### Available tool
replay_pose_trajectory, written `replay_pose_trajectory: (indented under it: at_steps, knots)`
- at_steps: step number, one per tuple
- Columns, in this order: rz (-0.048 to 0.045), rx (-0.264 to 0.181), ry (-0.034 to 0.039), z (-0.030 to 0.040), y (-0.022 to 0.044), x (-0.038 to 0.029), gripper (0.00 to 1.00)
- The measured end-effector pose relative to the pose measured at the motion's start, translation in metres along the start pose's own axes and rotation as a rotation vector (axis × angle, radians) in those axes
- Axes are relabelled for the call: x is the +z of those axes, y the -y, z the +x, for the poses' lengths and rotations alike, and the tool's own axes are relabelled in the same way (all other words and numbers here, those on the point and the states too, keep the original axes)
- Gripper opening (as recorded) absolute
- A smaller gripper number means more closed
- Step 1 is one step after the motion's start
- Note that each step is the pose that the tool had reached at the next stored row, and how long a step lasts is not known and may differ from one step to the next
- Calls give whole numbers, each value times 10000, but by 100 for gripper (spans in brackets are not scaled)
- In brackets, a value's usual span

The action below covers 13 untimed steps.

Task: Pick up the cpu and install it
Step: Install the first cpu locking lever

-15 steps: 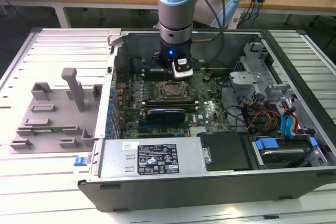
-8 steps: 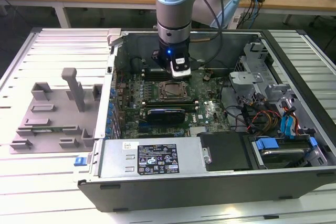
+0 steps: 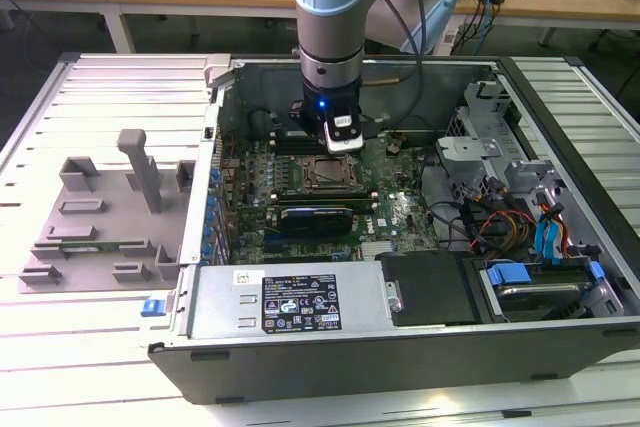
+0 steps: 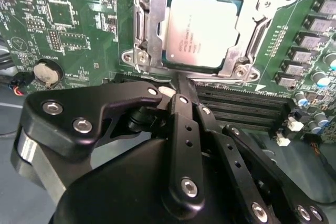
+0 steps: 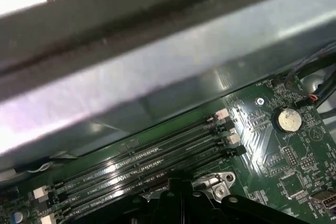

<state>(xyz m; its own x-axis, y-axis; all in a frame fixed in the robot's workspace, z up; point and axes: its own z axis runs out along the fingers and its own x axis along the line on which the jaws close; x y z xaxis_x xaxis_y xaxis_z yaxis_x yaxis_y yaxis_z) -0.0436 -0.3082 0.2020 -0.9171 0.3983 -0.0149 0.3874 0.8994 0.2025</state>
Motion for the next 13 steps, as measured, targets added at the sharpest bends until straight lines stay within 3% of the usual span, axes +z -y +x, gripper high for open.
replay_pose_trajectory:
  at_steps: [10,13]
  knots:
    - [13,12,11,-9,25,51,11]
    - [19,14,11,-56,8,53,11]
